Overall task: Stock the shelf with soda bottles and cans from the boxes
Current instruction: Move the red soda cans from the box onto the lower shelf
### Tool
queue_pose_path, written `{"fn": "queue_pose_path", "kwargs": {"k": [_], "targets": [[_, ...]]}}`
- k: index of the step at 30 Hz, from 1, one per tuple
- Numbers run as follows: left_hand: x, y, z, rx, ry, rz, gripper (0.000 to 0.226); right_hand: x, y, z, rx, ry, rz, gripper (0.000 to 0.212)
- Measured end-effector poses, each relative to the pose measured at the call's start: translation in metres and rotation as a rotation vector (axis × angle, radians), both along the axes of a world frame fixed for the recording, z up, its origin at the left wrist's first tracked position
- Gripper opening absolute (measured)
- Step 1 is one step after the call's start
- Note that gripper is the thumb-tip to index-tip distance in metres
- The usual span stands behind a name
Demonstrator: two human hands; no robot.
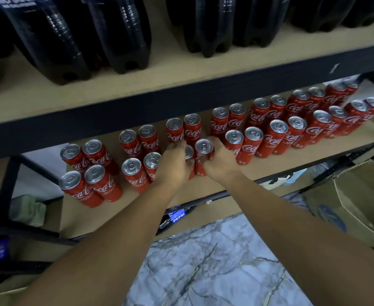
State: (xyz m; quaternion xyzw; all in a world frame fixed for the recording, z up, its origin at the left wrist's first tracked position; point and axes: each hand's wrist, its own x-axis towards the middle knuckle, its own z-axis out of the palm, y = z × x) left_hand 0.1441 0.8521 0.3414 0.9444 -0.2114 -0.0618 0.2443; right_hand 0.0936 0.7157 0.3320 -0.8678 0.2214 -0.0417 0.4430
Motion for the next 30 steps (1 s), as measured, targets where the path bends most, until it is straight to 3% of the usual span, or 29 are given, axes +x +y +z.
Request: {"fn": "queue_pose_path", "kwargs": {"k": [9,13,17,20,24,30], "targets": [[-0.005,0.005,-0.006,-0.042,-0.002,0.028,0.065,-0.008,-0.008,-0.001,0.025,-0.028,0.101,0.057],[-0.034,0.012,-0.013,-0.196,-0.089,0.127,0.061,-0.039,-0.013,-0.008,0.020,-0.127,0.141,0.049],[-0.072,0.013,-0.052,-0.406,-0.058,0.315,0.050,-0.064,-0.017,-0.050,0.117,-0.151,0.119,0.042],[-0.080,0.004,-0.095,-0.499,0.066,0.422,0.060,-0.060,-0.023,-0.088,0.053,-0.125,0.064,0.055],[-0.061,-0.009,-0.139,-0.517,0.031,0.419,0.075,-0.032,-0.029,-0.122,0.012,-0.240,0.094,0.065],[-0.035,-0.013,-0.159,-0.600,0.033,0.403,0.060,-0.006,-0.023,-0.137,0.093,-0.298,0.090,0.057]]}}
